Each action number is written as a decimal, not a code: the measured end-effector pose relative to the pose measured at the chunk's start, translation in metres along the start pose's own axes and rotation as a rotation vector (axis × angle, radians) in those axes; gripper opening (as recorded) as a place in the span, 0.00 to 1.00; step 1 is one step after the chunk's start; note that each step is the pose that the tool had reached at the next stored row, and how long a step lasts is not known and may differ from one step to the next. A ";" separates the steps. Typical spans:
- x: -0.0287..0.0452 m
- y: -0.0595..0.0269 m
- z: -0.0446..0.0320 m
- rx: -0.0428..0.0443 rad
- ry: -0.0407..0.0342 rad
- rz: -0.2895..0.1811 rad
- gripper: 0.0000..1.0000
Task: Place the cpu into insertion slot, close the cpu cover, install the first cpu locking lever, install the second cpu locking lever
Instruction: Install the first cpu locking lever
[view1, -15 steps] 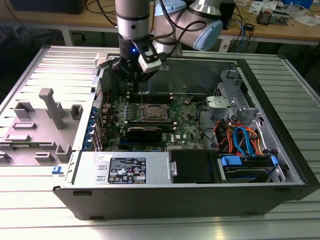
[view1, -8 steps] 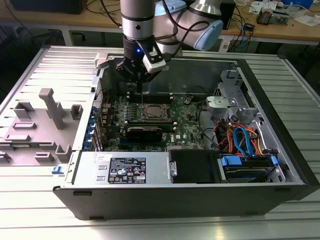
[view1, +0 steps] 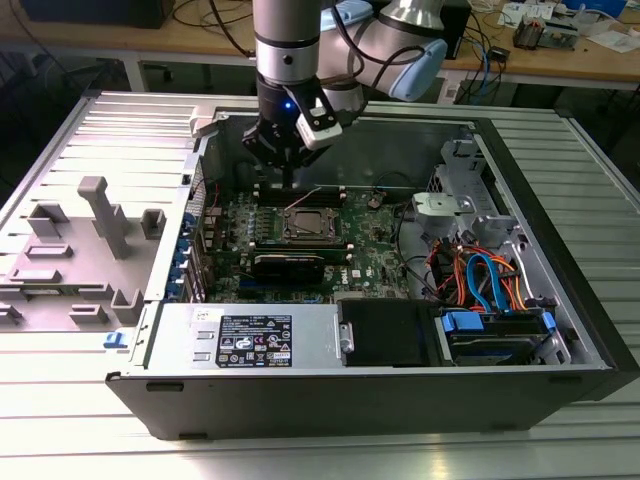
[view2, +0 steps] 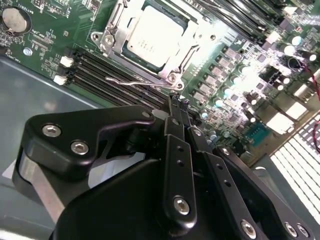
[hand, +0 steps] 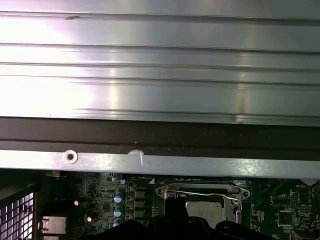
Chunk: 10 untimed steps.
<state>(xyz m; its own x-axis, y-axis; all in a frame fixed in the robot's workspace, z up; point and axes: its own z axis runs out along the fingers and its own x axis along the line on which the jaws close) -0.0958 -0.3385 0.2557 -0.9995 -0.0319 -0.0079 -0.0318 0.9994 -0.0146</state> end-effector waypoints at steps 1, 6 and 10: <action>-0.0011 0.0000 0.0023 0.0000 0.0000 0.000 0.11; -0.0024 0.0001 0.0052 0.0003 0.0003 0.000 0.11; -0.0025 0.0001 0.0066 0.0000 0.0000 0.000 0.11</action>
<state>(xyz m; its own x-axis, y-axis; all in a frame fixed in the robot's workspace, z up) -0.0933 -0.3384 0.2492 -0.9995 -0.0319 -0.0078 -0.0318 0.9994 -0.0146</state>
